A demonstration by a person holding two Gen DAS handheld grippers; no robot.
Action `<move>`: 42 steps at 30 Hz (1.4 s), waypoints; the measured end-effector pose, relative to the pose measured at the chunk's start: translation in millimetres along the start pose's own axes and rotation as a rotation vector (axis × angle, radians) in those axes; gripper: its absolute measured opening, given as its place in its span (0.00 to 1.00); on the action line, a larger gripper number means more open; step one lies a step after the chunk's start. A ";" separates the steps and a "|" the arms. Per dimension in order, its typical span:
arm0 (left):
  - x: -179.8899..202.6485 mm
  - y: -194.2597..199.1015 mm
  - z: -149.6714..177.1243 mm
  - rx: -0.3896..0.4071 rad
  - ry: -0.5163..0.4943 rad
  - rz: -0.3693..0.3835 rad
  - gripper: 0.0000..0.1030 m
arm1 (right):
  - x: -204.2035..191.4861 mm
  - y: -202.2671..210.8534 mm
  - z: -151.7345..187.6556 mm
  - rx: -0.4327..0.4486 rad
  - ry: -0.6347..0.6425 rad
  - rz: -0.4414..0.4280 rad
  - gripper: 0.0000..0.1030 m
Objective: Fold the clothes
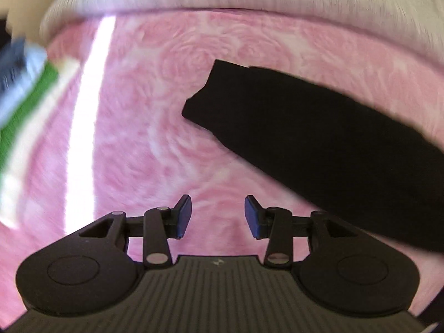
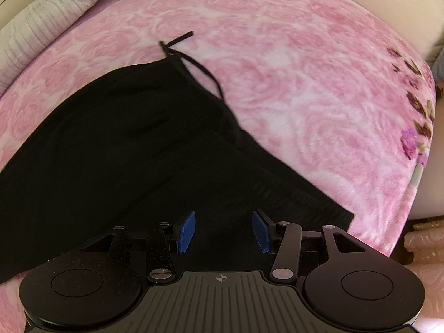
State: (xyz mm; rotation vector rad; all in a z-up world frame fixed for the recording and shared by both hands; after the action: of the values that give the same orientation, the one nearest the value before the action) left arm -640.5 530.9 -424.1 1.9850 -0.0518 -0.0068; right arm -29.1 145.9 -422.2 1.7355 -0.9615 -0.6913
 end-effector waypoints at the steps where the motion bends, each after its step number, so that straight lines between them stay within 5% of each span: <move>1: -2.5 -5.3 -1.8 0.004 0.075 0.038 0.38 | -5.9 -0.1 0.3 0.002 0.009 -0.001 0.48; 7: -9.2 -55.1 -33.7 0.030 0.447 0.166 0.36 | -38.2 0.1 2.6 0.012 0.055 -0.016 0.48; 9: -8.0 -72.2 -42.9 0.037 0.515 0.181 0.02 | -43.8 -1.6 4.9 0.011 0.057 -0.012 0.48; 17: -3.9 -3.1 -34.6 0.368 0.191 -0.048 0.03 | -37.8 -4.8 11.0 0.008 0.037 -0.002 0.48; 19: -8.3 -11.1 -19.9 0.345 0.111 -0.099 0.05 | -31.6 -6.1 10.8 0.009 0.026 -0.010 0.48; 21: -10.4 -43.2 -2.1 0.231 0.027 -0.148 0.07 | -25.3 -8.4 10.5 0.006 0.016 -0.019 0.48; 23: -7.9 -50.4 -0.2 0.227 -0.009 -0.169 0.08 | -19.2 -10.9 10.0 -0.001 0.012 -0.028 0.48; 29: -5.5 2.3 0.3 0.242 0.102 -0.256 0.13 | 11.0 1.2 -12.5 0.046 0.033 -0.075 0.48; 33: 35.2 37.2 23.5 0.199 0.159 -0.136 0.13 | 36.9 3.8 -41.9 0.092 0.022 -0.136 0.48; 42: 223.9 67.8 93.0 0.113 0.232 0.271 0.13 | 30.4 -27.0 -89.7 0.103 0.177 -0.296 0.48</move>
State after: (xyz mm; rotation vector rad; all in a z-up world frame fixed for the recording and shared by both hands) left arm -421.7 409.7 -395.3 2.0641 -0.1731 0.4091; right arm 66.6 168.7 -417.2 2.0176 -0.6345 -0.6707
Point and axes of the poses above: each gripper's, at about its wrist camera, not at the fingertips, and y roughly against the way its jaws point, x to its right, z to its underside, the point moved 9 cm from there along -y, roughly the way its jaws point, and after that the axes turned 1 degree about -y, right-handed, at the moved point
